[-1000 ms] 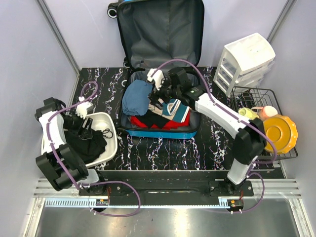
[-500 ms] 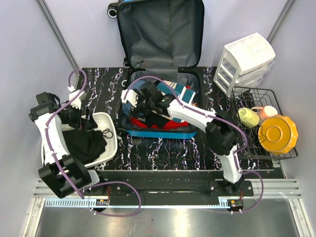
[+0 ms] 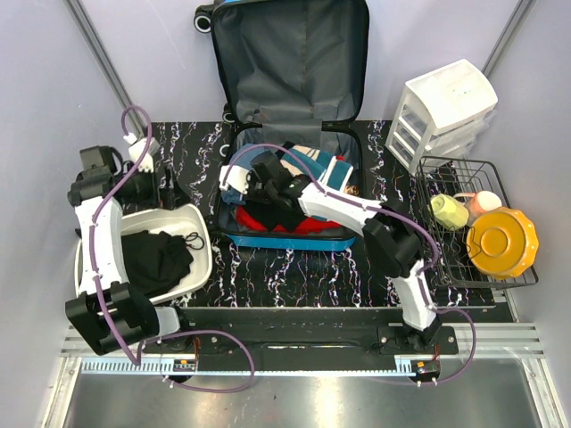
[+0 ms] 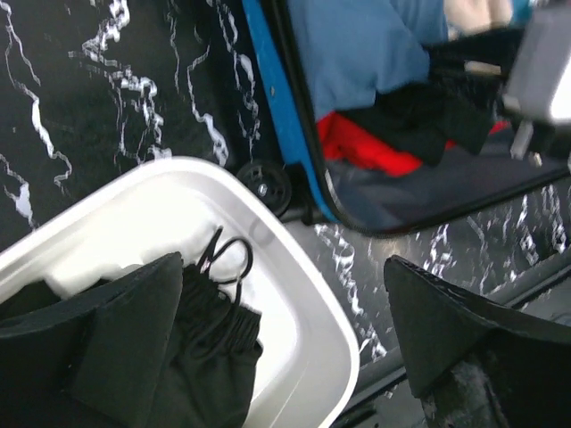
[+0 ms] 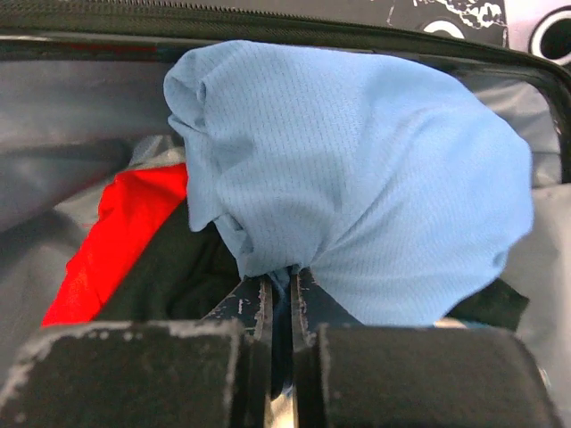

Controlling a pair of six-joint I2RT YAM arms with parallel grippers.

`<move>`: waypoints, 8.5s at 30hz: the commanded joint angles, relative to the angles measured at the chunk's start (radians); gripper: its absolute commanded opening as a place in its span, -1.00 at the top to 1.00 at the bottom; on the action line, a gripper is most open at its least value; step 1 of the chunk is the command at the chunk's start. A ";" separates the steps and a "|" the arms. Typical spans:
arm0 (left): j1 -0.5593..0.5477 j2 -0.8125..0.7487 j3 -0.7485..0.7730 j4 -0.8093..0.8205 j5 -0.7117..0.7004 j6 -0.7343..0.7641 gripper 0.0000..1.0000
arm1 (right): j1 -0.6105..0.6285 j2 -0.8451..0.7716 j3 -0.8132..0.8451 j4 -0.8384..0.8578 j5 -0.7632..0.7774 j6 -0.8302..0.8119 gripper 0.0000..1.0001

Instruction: Open, take out, and arrange the luggage

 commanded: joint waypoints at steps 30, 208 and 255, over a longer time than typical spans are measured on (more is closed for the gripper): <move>-0.275 -0.158 0.036 0.517 0.218 -0.483 -0.95 | -0.257 -0.550 -0.043 -0.076 -0.659 1.174 1.00; -0.156 0.005 -0.113 0.022 -0.523 -0.390 -0.76 | -0.554 -0.440 -0.147 -0.343 -0.538 0.658 -0.91; -0.381 0.166 0.171 0.326 -0.041 -0.693 -0.98 | -0.245 -0.513 -0.308 -0.217 -0.305 0.047 1.00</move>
